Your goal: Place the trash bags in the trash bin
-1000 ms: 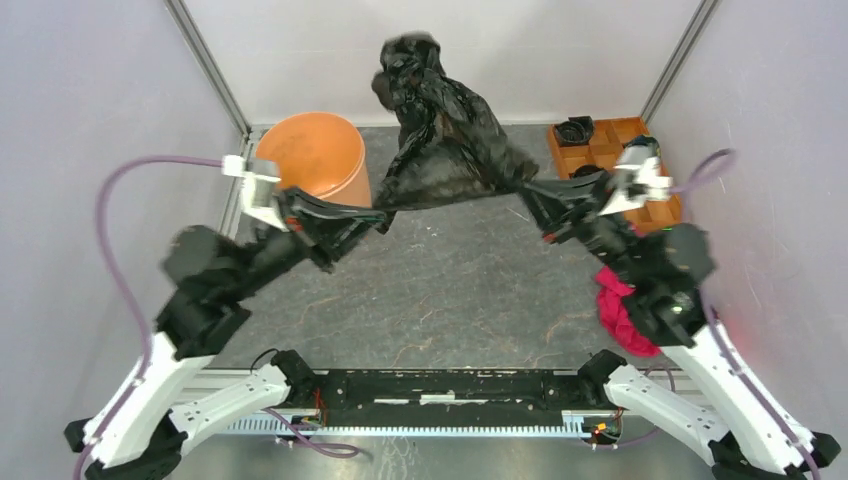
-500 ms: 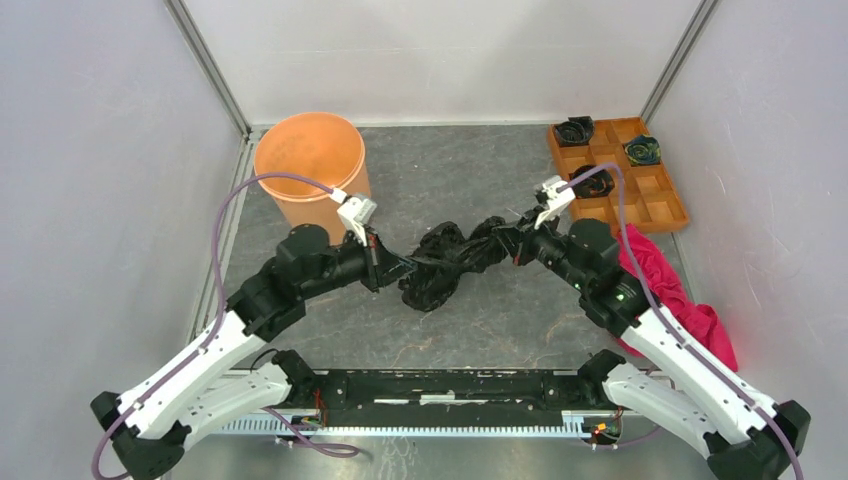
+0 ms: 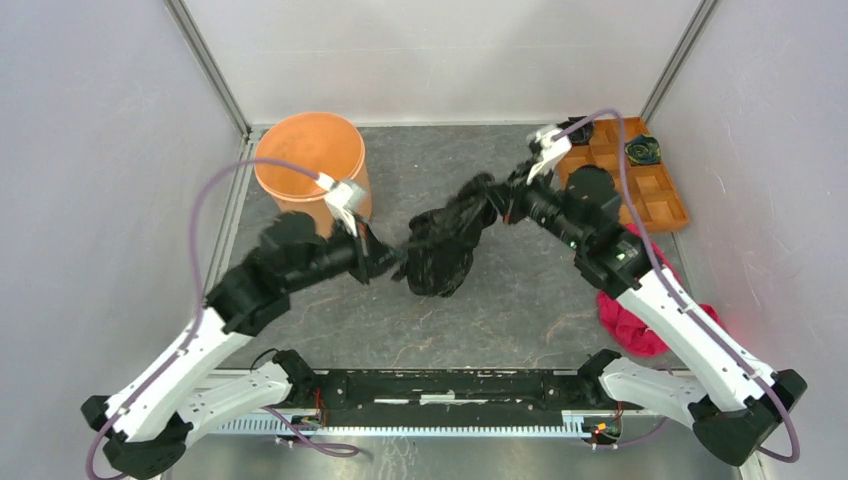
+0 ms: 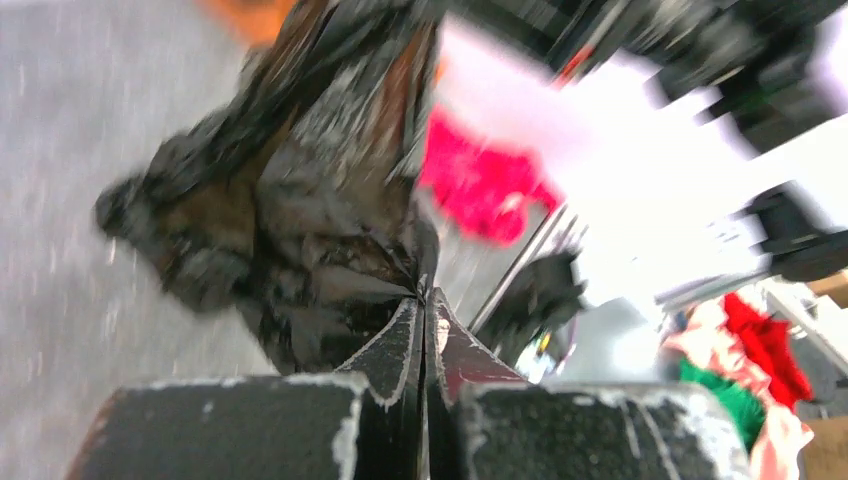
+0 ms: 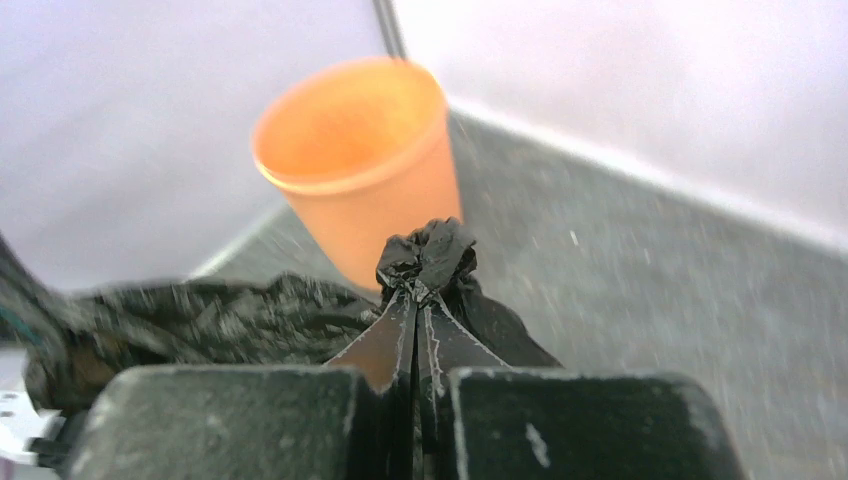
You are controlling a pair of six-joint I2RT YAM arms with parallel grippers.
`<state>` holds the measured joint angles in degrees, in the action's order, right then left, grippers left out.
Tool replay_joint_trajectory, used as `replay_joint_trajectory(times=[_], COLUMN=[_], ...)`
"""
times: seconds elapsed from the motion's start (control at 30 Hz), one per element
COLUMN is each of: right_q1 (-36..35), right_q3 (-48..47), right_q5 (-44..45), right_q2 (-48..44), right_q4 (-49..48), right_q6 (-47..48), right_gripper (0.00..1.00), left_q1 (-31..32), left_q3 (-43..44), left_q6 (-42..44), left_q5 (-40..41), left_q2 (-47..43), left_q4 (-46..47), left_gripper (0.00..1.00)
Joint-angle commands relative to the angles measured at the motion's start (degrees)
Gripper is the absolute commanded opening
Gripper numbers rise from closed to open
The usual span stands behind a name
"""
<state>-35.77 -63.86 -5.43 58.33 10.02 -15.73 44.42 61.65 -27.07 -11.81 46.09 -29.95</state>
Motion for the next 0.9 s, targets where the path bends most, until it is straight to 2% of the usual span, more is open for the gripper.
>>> replay_joint_trajectory(times=[0.0,0.1,0.23,0.3,0.37,0.43,0.6,0.7,0.73,0.87], right_q1=[0.12,0.10,0.48,0.76,0.72,0.76,0.76,0.69,0.75,0.72], right_q3=[-0.75,14.71,32.82,38.31,41.38,41.52,39.30,39.80,40.13,41.61], right_q5=[-11.57,-8.77,1.53,1.45,1.11,2.26,3.20,1.36,0.89,0.97], right_q2=[-3.48,-8.19,-12.76,-14.93,-16.95,-17.68,-16.68,-16.02,-16.16,-18.90], right_q4=[-9.48,-12.89,-6.16,-5.71,-5.33,-3.22,-0.44,-0.38,-0.27,0.40], right_q6=[-0.34,-1.18,-4.24,-5.35,-5.48,-4.59,-3.02,-3.28,-3.47,-4.89], right_gripper=[0.01,0.02,0.00,0.00,0.00,0.01,0.01,0.01,0.01,0.01], left_q1=[-0.04,-0.08,0.23,0.75,1.36,1.45,1.46,1.46,1.45,1.44], left_q3=[8.74,-0.58,-19.39,-27.26,-31.27,-30.96,-21.52,-17.01,-16.12,-13.37], left_q6=[5.23,1.01,-7.44,-10.26,-10.67,-9.14,-2.92,-2.86,-3.12,-4.27], left_q5=[-5.70,-8.41,-13.05,-14.21,-15.07,-15.04,-5.33,2.06,4.10,10.81], left_q2=[-0.02,0.35,1.78,1.80,1.35,0.14,-2.39,-1.08,-0.01,8.36], left_q4=[7.07,12.54,20.52,23.43,23.49,20.53,8.24,5.96,5.96,7.31], left_gripper=[0.02,0.02,0.02,0.08,0.15,0.25,0.70,0.95,0.99,1.00])
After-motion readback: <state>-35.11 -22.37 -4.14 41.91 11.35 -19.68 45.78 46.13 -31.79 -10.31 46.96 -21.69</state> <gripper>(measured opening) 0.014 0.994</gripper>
